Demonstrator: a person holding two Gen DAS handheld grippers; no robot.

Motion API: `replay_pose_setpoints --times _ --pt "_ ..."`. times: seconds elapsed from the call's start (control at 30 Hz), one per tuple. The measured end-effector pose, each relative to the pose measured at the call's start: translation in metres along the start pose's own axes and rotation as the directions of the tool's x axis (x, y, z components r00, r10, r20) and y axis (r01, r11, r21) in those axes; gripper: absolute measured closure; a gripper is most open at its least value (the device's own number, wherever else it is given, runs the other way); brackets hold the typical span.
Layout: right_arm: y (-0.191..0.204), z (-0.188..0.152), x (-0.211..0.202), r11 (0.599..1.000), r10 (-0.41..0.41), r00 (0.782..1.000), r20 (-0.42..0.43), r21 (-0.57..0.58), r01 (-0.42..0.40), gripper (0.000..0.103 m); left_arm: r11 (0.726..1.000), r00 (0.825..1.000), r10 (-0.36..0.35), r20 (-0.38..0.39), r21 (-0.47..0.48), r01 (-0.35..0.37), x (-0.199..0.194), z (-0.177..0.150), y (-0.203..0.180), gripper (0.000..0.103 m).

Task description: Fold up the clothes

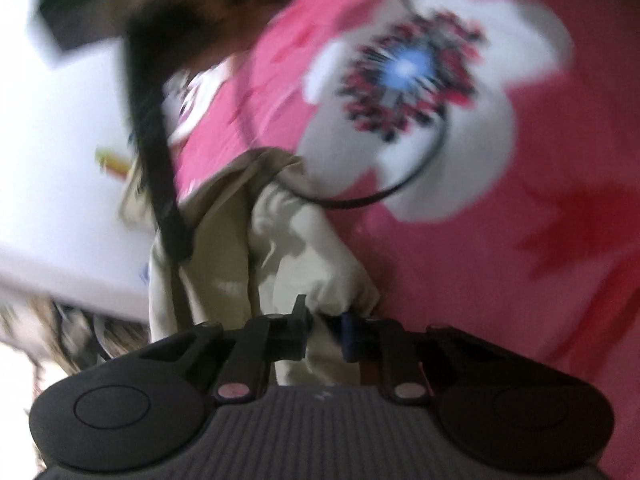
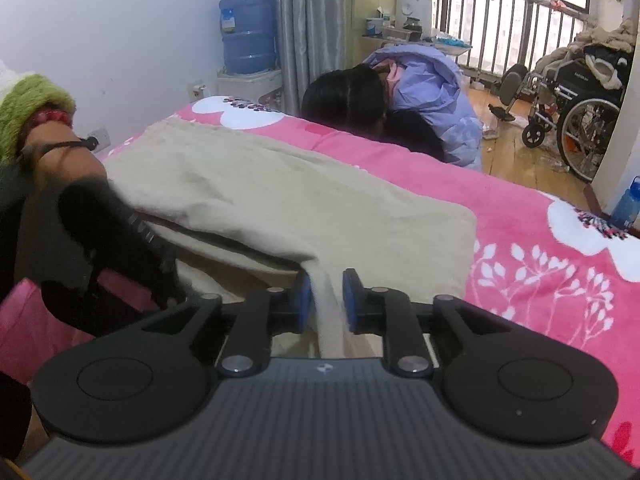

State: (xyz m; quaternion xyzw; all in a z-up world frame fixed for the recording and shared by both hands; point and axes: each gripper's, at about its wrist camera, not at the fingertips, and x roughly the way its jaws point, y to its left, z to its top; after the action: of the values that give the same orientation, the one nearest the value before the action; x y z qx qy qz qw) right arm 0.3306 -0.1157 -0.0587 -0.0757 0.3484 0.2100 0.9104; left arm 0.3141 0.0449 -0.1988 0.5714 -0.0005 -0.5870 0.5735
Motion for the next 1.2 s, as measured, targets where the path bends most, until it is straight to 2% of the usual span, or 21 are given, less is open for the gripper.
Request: replay_pose_setpoints --times 0.07,0.13,0.27,0.37,0.43,0.67,0.77,0.8,0.9,1.03,1.1,1.2 --pt "0.0 -0.002 -0.009 1.0 -0.005 1.0 0.011 -0.012 0.005 0.081 0.985 0.999 -0.051 0.009 -0.167 0.052 0.004 -0.002 0.017 0.089" --pt "0.002 -0.004 -0.021 0.999 -0.005 1.0 0.027 -0.038 0.006 0.081 0.946 0.995 -0.095 0.023 -0.31 0.098 0.009 -0.006 0.032 0.089" --pt "0.014 -0.009 -0.028 0.991 0.013 0.999 0.033 -0.134 -0.008 0.079 0.843 0.984 -0.165 0.06 -0.51 0.172 0.019 -0.013 0.054 0.089" --pt "0.023 -0.014 -0.023 0.977 0.02 1.0 0.019 -0.213 -0.016 0.069 0.744 0.972 -0.213 0.094 -0.629 0.224 0.024 -0.021 0.068 0.089" --pt "0.029 -0.018 -0.02 0.964 0.025 1.0 0.009 -0.265 -0.022 0.064 0.682 0.965 -0.236 0.115 -0.688 0.248 0.017 -0.033 0.067 0.089" --pt "0.05 -0.03 -0.009 0.898 0.037 0.999 -0.027 -0.438 -0.045 0.062 0.472 0.94 -0.279 0.196 -0.825 0.312 -0.025 -0.078 0.088 0.089" --pt "0.06 -0.035 -0.004 0.86 0.04 0.998 -0.043 -0.508 -0.056 0.062 0.389 0.927 -0.293 0.234 -0.857 0.339 -0.021 -0.089 0.093 0.089" --pt "0.063 -0.036 -0.002 0.846 0.04 0.998 -0.049 -0.53 -0.06 0.062 0.369 0.923 -0.297 0.245 -0.862 0.348 -0.018 -0.092 0.093 0.089" --pt "0.072 -0.042 0.002 0.8 0.042 0.997 -0.065 -0.595 -0.072 0.062 0.323 0.912 -0.307 0.273 -0.872 0.369 -0.016 -0.101 0.096 0.089" --pt "0.082 -0.047 0.007 0.741 0.048 0.995 -0.087 -0.665 -0.094 0.062 0.328 0.916 -0.297 0.272 -0.871 0.365 -0.017 -0.101 0.092 0.089" --pt "0.089 -0.044 0.0 0.761 0.068 0.992 -0.103 -0.638 -0.118 0.062 0.326 0.916 -0.295 0.273 -0.872 0.365 -0.017 -0.102 0.092 0.089" --pt "0.087 -0.052 0.01 0.731 0.038 0.991 -0.13 -0.673 -0.116 0.064 0.34 0.918 -0.296 0.265 -0.869 0.36 -0.017 -0.1 0.092 0.089"
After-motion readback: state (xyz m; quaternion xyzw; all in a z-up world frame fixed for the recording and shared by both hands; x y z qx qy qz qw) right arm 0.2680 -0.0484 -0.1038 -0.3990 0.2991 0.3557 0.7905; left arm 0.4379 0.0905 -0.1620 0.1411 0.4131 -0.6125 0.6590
